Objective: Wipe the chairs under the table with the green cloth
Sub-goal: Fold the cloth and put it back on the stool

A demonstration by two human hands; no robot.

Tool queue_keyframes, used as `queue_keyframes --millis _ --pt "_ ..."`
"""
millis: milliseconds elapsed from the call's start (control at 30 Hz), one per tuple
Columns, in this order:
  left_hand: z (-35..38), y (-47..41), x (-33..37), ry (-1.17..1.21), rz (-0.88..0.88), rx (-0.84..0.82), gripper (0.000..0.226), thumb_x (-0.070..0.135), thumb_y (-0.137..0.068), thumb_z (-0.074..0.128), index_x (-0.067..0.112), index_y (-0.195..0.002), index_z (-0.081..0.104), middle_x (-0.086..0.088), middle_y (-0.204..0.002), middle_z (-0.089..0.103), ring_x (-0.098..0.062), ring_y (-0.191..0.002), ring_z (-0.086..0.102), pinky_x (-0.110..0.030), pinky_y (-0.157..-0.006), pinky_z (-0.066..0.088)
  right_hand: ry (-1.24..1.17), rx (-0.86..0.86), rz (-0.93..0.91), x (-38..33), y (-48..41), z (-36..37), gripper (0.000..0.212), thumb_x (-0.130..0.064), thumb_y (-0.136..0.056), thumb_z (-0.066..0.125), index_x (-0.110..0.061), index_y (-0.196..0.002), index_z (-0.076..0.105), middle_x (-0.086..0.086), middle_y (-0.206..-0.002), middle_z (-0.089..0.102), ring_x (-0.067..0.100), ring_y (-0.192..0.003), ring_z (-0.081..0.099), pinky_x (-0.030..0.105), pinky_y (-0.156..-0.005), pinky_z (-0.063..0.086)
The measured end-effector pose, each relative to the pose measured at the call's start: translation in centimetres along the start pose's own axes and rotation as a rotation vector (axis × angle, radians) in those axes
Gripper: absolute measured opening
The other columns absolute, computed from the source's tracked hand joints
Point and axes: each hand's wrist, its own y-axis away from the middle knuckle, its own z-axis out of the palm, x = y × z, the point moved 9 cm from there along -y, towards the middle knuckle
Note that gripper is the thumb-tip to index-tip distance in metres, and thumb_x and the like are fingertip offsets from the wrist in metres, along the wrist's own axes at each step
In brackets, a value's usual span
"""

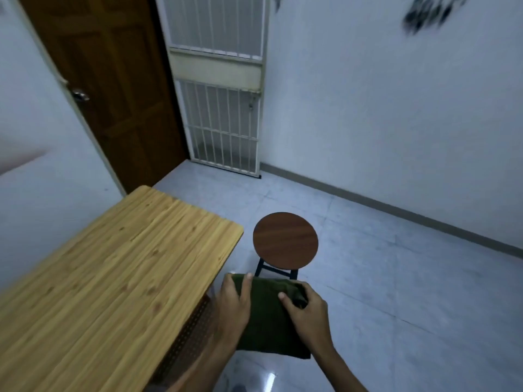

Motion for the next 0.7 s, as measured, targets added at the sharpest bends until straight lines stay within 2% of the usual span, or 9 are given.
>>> queue_keyframes --millis 67,167,233,300,333,400,500,600,700 --pt "2.0 -2.6 0.1 -0.054 0.034 -0.011 0.023 0.064 -0.094 0.039 0.043 -0.085 0.035 0.032 -0.074 0.034 0.012 -0.068 0.042 -0.002 -0.072 0.027 0.007 0.040 0.031 0.3 -2.4 -0.3 0.017 -0.044 -0.082 0.076 -0.049 -0.090 0.063 -0.038 -0.089 0.067 -0.016 -0.090 0.061 0.000 -0.065 0.045" --pt "4.5 -6.6 0.4 -0.142 0.105 0.006 0.024 0.065 -0.095 0.036 0.043 -0.088 0.029 0.035 -0.072 0.026 0.009 -0.065 0.036 -0.017 -0.071 0.036 0.038 0.108 0.059 0.7 -6.2 -0.9 0.017 -0.046 -0.080 0.077 -0.044 -0.091 0.065 -0.030 -0.086 0.069 -0.010 -0.085 0.064 0.001 -0.064 0.045" --pt "7.5 -8.6 -0.3 -0.142 0.059 -0.100 0.037 0.073 -0.092 0.027 0.039 -0.085 0.035 0.030 -0.071 0.033 0.001 -0.068 0.043 -0.025 -0.074 0.040 0.046 0.134 0.096 1.3 -8.8 -1.2 0.021 -0.047 -0.080 0.077 -0.036 -0.094 0.066 -0.024 -0.088 0.069 -0.005 -0.082 0.064 0.005 -0.066 0.045" --pt "9.9 -10.4 -0.9 -0.103 -0.017 -0.181 0.052 0.078 -0.088 0.022 0.031 -0.087 0.044 0.018 -0.074 0.051 -0.009 -0.073 0.056 -0.031 -0.075 0.049 0.068 0.150 0.122 2.0 -11.0 -1.4 0.024 -0.048 -0.081 0.077 -0.030 -0.093 0.065 -0.018 -0.087 0.070 -0.002 -0.079 0.064 0.009 -0.065 0.046" --pt "11.3 -11.4 -1.0 -0.074 -0.059 -0.220 0.057 0.076 -0.087 0.024 0.026 -0.092 0.049 0.007 -0.080 0.061 -0.015 -0.078 0.062 -0.036 -0.077 0.054 0.084 0.155 0.135 2.5 -12.4 -1.5 0.025 -0.048 -0.082 0.076 -0.029 -0.091 0.064 -0.016 -0.085 0.070 0.000 -0.078 0.064 0.009 -0.064 0.046" --pt "13.7 -13.0 -0.8 -0.053 -0.105 -0.267 0.058 0.068 -0.091 0.031 0.016 -0.101 0.053 -0.007 -0.093 0.068 -0.024 -0.087 0.066 -0.045 -0.082 0.056 0.108 0.161 0.160 3.4 -15.0 -1.8 0.026 -0.048 -0.083 0.075 -0.027 -0.089 0.062 -0.014 -0.083 0.069 0.003 -0.076 0.065 0.010 -0.064 0.046" --pt "17.0 -15.3 -1.0 -0.066 -0.163 -0.283 0.051 0.058 -0.096 0.037 0.012 -0.108 0.055 -0.011 -0.102 0.068 -0.028 -0.094 0.065 -0.046 -0.086 0.055 0.150 0.147 0.180 5.2 -19.1 -1.8 0.028 -0.049 -0.084 0.075 -0.026 -0.092 0.062 -0.011 -0.085 0.070 0.005 -0.077 0.065 0.015 -0.068 0.052" --pt "20.9 -18.5 -2.2 -0.098 -0.239 -0.254 0.050 0.057 -0.097 0.037 0.011 -0.109 0.054 -0.013 -0.103 0.068 -0.030 -0.095 0.065 -0.044 -0.086 0.054 0.181 0.108 0.190 7.6 -24.7 -1.2 0.031 -0.051 -0.084 0.074 -0.025 -0.099 0.063 -0.009 -0.091 0.071 0.009 -0.081 0.067 0.023 -0.077 0.057" --pt "25.1 -20.6 -4.5 -0.114 -0.332 -0.262 0.052 0.057 -0.096 0.037 0.009 -0.109 0.054 -0.014 -0.104 0.068 -0.030 -0.095 0.066 -0.043 -0.086 0.055 0.172 0.029 0.219 10.5 -29.8 -0.2 0.032 -0.049 -0.085 0.074 -0.028 -0.104 0.059 -0.011 -0.095 0.067 0.008 -0.083 0.064 0.020 -0.079 0.052"
